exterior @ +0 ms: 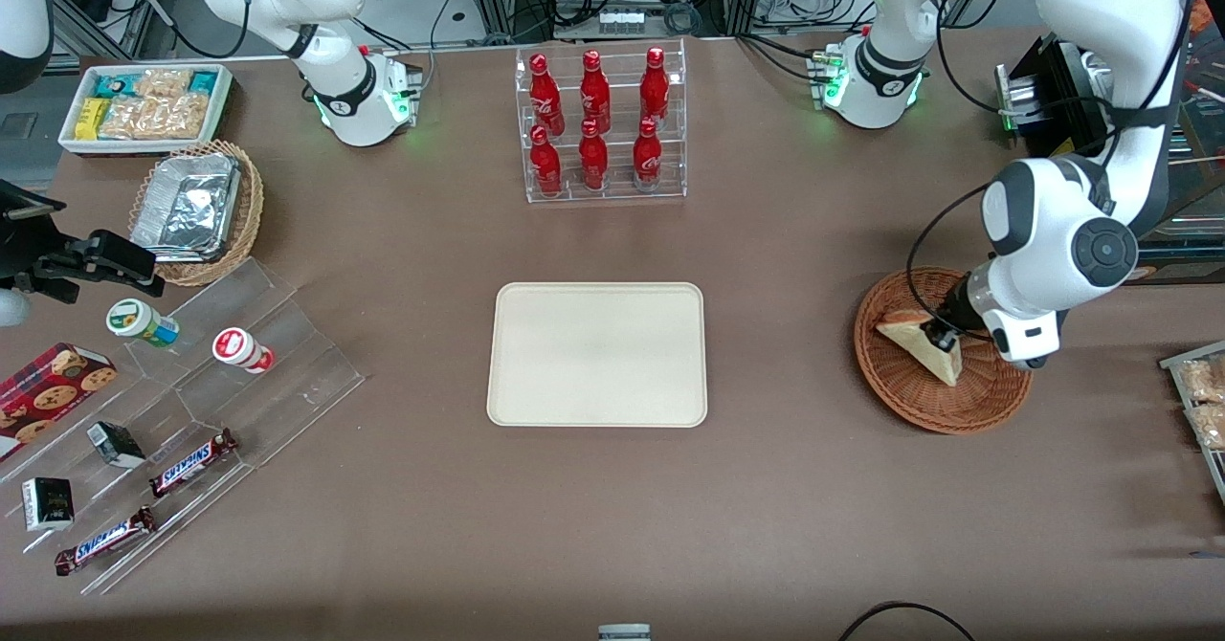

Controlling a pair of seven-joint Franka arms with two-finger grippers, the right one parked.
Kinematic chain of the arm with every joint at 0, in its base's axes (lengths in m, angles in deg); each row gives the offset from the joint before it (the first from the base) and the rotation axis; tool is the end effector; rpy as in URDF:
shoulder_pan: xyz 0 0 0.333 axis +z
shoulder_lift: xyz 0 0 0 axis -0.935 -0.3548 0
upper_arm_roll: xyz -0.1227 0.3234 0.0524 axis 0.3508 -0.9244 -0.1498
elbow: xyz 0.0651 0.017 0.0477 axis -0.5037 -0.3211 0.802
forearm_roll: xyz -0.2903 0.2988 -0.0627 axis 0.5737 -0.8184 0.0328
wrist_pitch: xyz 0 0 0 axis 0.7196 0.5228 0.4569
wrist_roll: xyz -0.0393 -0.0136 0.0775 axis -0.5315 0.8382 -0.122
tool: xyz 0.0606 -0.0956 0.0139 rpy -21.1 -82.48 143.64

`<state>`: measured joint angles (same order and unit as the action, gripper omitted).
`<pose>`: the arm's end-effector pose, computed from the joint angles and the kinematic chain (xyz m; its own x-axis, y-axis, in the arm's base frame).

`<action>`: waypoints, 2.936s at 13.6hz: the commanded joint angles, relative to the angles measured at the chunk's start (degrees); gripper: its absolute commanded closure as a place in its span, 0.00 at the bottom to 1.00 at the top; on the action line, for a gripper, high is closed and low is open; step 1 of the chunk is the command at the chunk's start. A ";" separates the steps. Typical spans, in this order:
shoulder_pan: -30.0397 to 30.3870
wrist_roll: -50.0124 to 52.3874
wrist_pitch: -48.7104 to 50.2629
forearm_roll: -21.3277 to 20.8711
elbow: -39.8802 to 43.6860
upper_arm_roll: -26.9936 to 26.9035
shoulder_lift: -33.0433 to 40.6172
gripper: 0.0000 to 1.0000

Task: Place sandwich from basket to tray
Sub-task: 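Lift the sandwich and carry it toward the cream tray, then lower the sandwich onto the tray and open the left gripper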

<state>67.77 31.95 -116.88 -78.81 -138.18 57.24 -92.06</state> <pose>0.5793 -0.0464 0.3259 0.5904 0.7997 -0.1091 0.7930 -0.5999 -0.1061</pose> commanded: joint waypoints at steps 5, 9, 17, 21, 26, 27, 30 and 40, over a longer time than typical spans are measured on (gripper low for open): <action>-0.49 3.65 16.48 -7.90 12.92 18.64 2.42 0.87; -2.66 4.27 15.34 -13.78 18.36 28.60 -5.73 0.87; -13.57 7.16 5.15 -24.33 26.81 28.34 -22.36 0.87; -15.60 10.15 4.62 -29.17 28.75 28.08 -26.93 0.87; -22.53 14.38 2.24 -31.29 30.34 21.68 -30.46 0.87; -23.50 14.81 2.24 -31.38 30.86 20.88 -30.81 0.87; -23.87 14.65 2.24 -31.38 32.27 20.61 -32.04 0.11; -15.44 7.63 21.03 -19.53 32.71 20.61 -11.50 0.00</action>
<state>49.87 43.16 -98.82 -101.94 -103.34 77.87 -110.08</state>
